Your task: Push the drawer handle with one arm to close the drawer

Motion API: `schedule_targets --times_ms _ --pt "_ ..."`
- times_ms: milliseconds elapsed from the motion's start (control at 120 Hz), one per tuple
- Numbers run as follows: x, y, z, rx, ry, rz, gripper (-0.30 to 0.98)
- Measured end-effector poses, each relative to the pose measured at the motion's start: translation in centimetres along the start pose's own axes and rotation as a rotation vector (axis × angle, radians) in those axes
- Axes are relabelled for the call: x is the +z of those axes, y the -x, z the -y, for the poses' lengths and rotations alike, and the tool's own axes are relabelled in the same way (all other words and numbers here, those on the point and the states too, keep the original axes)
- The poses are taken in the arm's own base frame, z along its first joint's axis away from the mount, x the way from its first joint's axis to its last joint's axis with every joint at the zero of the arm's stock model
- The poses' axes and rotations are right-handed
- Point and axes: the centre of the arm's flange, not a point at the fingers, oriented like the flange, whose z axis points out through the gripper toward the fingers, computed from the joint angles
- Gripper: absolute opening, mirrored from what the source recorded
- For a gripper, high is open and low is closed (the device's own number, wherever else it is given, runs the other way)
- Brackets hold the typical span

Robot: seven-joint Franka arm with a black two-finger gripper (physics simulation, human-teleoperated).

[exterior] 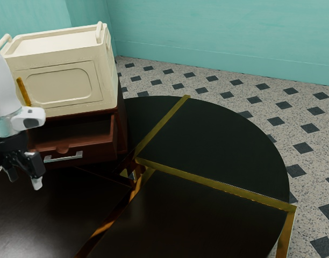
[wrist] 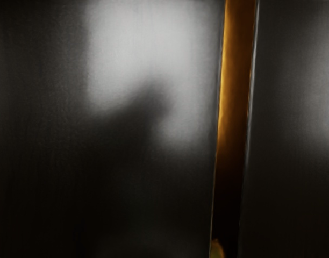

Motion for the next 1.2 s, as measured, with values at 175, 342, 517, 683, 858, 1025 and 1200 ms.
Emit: schedule_targets --times_ms 175,342,517,683,858,1025,1200 --pt "8.1 -5.4 0.2 -0.139 0.1 0.04 0.67" --pt "9.2 -8.6 0.5 -0.316 0.145 -0.007 0.66" --pt "9.0 -12.4 1.6 -0.397 0.083 -0.039 0.66" --pt "8.9 -12.9 2.7 -0.438 0.012 -0.06 0.66" --pt "8.5 -13.0 3.2 -0.538 0.032 -0.077 0.66" --pt "8.6 -13.0 3.2 -0.605 0.04 -0.076 0.4" --pt "8.7 -13.2 3.4 -0.645 0.021 -0.081 0.07"
